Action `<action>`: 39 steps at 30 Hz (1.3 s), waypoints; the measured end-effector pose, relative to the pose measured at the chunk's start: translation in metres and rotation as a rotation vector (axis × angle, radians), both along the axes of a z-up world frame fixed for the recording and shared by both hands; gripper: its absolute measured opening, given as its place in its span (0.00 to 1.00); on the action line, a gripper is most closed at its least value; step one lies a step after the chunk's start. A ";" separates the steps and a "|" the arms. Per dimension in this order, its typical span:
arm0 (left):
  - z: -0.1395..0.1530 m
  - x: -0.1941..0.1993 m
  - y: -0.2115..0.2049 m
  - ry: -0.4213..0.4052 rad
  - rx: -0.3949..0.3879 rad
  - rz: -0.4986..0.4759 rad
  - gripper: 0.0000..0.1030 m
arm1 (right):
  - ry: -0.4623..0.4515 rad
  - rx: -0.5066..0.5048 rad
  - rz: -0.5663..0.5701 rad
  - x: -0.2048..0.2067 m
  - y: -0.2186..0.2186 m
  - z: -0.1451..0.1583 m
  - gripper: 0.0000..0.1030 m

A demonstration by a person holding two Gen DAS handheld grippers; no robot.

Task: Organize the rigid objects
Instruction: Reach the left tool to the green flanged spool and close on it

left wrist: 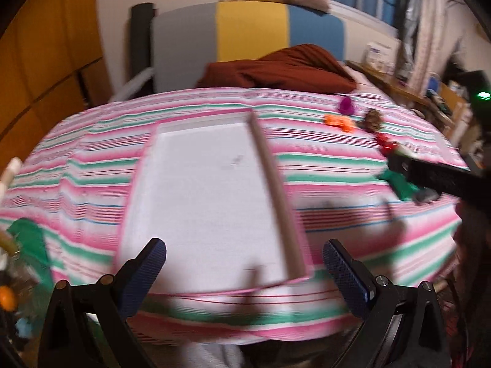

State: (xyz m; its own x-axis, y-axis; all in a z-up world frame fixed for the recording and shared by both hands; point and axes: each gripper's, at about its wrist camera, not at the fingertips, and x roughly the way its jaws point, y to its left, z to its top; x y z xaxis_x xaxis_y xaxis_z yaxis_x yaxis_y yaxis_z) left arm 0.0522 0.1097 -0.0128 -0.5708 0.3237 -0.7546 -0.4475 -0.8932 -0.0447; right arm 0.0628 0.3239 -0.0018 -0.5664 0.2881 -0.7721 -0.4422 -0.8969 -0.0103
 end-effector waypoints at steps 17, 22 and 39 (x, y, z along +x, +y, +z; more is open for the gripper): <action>-0.012 0.004 0.117 -0.077 0.025 -0.251 1.00 | 0.005 0.070 -0.488 0.039 0.177 -0.004 1.00; -0.026 0.002 0.167 -0.087 0.006 -0.292 1.00 | -0.024 -0.023 -0.522 0.045 0.190 -0.017 1.00; -0.058 -0.019 0.237 0.004 -0.079 -0.367 0.52 | 0.019 -0.051 -0.584 0.056 0.201 -0.016 1.00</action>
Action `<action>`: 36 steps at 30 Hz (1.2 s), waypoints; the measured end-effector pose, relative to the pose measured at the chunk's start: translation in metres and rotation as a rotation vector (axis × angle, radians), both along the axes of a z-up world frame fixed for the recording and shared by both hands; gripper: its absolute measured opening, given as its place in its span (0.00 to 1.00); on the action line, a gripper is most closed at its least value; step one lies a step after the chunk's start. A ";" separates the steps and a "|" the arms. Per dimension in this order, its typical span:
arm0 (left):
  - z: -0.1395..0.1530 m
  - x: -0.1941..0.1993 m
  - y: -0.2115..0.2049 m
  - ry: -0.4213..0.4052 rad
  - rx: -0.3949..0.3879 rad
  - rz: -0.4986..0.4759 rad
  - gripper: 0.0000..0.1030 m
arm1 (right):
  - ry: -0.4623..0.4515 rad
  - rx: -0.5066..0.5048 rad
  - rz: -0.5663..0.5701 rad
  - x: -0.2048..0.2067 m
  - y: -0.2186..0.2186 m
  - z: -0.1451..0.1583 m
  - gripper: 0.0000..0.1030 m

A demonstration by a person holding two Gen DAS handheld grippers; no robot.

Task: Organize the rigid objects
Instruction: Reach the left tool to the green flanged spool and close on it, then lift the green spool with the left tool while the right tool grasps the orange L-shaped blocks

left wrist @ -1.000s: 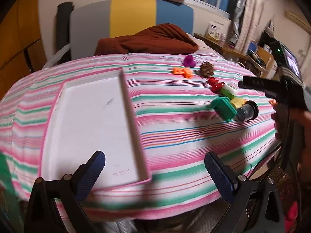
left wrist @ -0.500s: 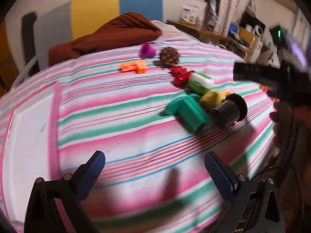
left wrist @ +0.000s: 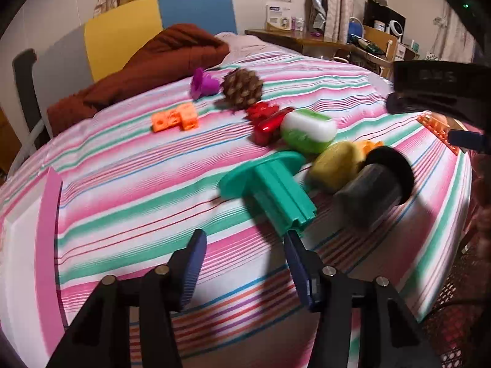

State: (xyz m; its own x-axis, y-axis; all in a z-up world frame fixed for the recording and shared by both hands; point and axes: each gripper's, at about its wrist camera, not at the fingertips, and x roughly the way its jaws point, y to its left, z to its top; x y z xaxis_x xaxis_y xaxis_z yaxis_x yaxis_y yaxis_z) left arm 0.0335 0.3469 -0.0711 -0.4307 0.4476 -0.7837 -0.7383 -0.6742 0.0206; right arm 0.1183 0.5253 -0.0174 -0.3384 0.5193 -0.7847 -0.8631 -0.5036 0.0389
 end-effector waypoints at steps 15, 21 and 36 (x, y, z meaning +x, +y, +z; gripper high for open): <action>0.009 0.003 -0.015 0.037 0.141 0.000 0.78 | 0.017 0.031 0.016 -0.001 -0.005 0.007 1.00; -0.008 -0.008 0.006 -0.001 0.101 -0.059 0.37 | 0.017 0.065 0.035 -0.004 -0.011 0.010 1.00; 0.022 -0.025 -0.032 0.034 0.166 -0.017 0.27 | 0.015 0.085 0.104 -0.014 -0.021 0.012 1.00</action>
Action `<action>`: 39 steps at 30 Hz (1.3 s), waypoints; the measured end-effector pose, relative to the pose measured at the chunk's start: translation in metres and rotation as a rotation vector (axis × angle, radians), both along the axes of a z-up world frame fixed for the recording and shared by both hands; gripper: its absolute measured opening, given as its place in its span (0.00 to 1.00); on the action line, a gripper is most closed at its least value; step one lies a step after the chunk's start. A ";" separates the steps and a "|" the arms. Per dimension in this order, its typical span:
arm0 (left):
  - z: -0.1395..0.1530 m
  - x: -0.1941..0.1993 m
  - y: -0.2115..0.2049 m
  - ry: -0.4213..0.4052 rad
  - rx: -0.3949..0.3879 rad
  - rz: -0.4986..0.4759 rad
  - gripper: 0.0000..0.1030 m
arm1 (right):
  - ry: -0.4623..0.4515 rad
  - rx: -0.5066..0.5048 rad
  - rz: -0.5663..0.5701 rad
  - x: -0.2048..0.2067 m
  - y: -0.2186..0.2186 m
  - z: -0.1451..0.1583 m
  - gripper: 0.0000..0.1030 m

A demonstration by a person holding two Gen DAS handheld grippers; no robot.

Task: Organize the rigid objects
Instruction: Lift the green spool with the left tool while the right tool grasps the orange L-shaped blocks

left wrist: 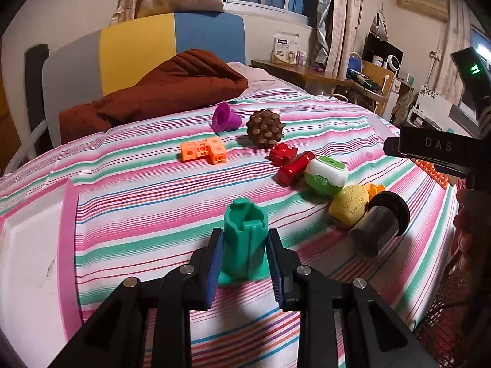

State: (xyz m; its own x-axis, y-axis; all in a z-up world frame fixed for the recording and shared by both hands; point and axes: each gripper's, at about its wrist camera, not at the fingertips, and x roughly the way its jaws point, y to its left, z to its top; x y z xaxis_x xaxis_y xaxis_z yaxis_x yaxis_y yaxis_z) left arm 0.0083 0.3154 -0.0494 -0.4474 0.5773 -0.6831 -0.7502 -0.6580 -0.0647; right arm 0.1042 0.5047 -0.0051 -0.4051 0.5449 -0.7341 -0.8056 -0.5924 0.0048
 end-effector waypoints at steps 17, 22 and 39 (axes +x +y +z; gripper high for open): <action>-0.024 0.004 -0.004 0.040 -0.044 -0.009 0.30 | 0.020 0.001 0.026 -0.002 -0.004 0.002 1.00; -0.025 0.004 -0.019 0.061 -0.026 0.042 0.30 | 0.067 0.024 0.070 -0.004 -0.013 0.010 1.00; -0.034 0.003 -0.054 0.056 0.048 0.063 0.30 | 0.071 -0.263 0.558 -0.167 -0.044 -0.016 0.86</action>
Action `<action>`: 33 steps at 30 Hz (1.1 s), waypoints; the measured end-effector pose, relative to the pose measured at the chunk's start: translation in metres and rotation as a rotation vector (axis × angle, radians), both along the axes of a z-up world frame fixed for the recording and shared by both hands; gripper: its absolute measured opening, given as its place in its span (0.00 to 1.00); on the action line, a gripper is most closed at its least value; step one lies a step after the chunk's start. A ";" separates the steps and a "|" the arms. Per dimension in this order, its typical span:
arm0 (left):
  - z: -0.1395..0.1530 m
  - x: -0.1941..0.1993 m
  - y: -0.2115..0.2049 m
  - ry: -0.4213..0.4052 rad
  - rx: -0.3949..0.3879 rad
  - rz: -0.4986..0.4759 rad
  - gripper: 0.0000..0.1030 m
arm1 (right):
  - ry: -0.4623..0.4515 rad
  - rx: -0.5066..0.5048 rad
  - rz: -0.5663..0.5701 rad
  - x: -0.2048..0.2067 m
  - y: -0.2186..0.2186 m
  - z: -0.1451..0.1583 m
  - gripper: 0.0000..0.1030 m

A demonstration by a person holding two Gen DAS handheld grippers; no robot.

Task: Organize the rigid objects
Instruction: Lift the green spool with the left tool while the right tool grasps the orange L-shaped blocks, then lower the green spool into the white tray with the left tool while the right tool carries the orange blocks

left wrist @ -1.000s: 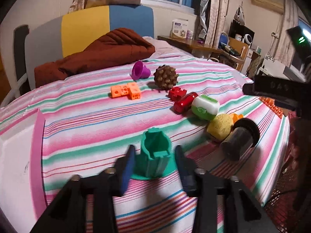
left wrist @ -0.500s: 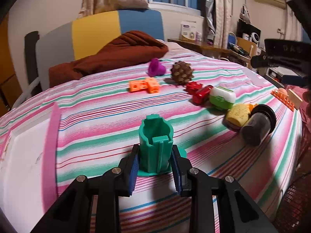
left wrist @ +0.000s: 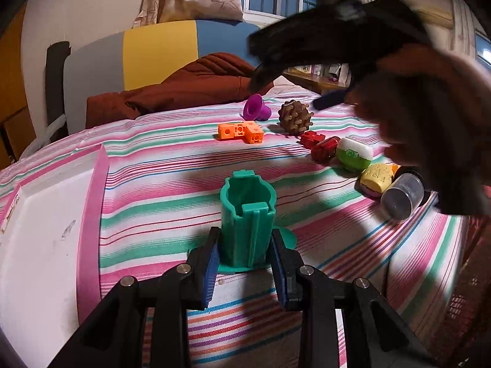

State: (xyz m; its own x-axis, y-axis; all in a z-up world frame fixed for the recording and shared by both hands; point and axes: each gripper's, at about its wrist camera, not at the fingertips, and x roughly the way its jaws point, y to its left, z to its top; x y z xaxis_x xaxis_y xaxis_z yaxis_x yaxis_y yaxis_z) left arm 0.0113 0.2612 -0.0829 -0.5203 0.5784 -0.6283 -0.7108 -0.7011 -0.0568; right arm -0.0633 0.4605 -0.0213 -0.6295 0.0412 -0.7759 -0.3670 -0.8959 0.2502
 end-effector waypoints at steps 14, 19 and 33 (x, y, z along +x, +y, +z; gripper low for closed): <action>-0.003 0.000 -0.003 -0.005 0.028 0.000 0.30 | -0.160 0.081 0.073 -0.074 -0.014 -0.059 0.86; -0.003 0.001 -0.002 -0.005 0.029 0.001 0.30 | -0.134 0.077 0.087 -0.070 -0.003 -0.062 0.62; 0.000 0.004 -0.003 -0.010 0.020 -0.009 0.30 | -0.139 -0.072 0.025 -0.020 0.003 -0.026 0.59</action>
State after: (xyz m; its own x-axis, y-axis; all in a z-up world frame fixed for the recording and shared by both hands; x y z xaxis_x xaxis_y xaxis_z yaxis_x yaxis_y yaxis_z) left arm 0.0149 0.2585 -0.0831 -0.5083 0.5959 -0.6217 -0.7167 -0.6930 -0.0782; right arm -0.0829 0.4631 -0.0470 -0.5161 -0.0320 -0.8560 -0.3799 -0.8871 0.2623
